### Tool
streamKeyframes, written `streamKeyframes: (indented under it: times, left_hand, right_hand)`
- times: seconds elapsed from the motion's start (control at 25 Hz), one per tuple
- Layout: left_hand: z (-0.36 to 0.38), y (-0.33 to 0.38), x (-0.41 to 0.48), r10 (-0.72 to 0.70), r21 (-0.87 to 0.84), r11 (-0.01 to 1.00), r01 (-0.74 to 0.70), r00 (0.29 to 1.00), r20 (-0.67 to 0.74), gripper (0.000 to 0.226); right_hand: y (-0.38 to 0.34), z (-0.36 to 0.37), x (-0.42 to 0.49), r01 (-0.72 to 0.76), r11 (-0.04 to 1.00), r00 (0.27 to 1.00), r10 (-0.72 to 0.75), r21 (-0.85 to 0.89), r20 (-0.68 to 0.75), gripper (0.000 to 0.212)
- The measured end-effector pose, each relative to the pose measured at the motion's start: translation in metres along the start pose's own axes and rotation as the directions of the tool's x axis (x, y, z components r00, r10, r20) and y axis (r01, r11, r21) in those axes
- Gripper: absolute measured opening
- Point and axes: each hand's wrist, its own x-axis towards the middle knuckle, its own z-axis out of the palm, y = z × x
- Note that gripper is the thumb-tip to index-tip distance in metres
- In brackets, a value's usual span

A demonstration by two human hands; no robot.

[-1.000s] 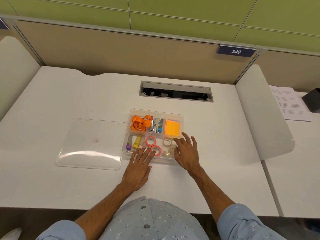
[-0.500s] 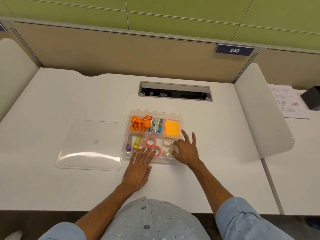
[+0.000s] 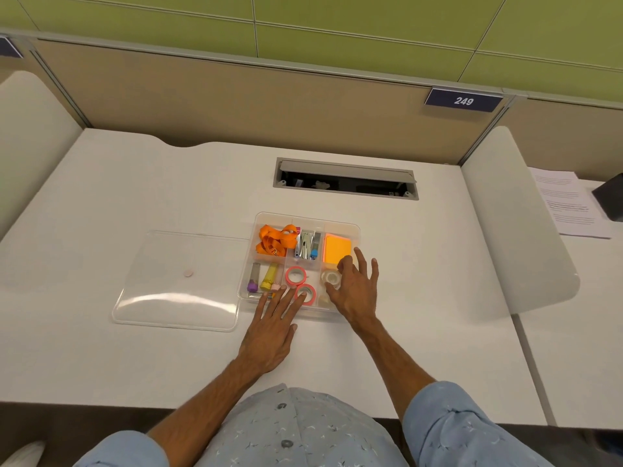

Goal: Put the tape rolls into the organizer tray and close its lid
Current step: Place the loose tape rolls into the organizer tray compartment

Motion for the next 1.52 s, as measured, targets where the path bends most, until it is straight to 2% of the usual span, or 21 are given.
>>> streamKeyframes:
  times: [0.24, 0.56, 1.24, 1.32, 1.44, 1.52]
  left_hand:
    - [0.0, 0.0, -0.001, 0.004, 0.008, 1.0, -0.004, 1.0, 0.007, 0.066]
    - [0.001, 0.0, -0.001, 0.004, 0.011, 1.0, -0.004, 1.0, -0.004, 0.067]
    - [0.0, 0.0, -0.001, 0.007, 0.015, 1.0, -0.008, 1.0, 0.014, 0.067]
    - [-0.001, 0.0, -0.001, 0.01, 0.013, 1.0, -0.01, 1.0, 0.012, 0.067]
    - [0.0, 0.0, 0.0, 0.012, 0.018, 1.0, -0.012, 1.0, 0.008, 0.067]
    - [-0.001, 0.0, -0.001, 0.01, 0.027, 1.0, -0.01, 1.0, 0.003, 0.067]
  right_hand:
    - [-0.006, 0.014, 0.001, -0.026, 0.999, 1.0, 0.026, -0.025, 0.016, 0.051]
    - [-0.001, 0.019, 0.001, -0.039, 0.999, 0.999, 0.039, -0.011, 0.032, 0.056]
    - [-0.003, 0.016, 0.003, -0.137, 0.981, 0.987, 0.123, 0.139, 0.107, 0.068]
    - [-0.003, 0.016, 0.0, -0.121, 0.981, 0.99, 0.109, 0.151, 0.087, 0.068]
    - [0.0, 0.008, -0.006, -0.105, 0.968, 0.994, 0.111, 0.226, -0.012, 0.047]
    - [0.005, -0.004, -0.011, -0.088, 0.96, 0.99, 0.114, 0.267, -0.085, 0.045]
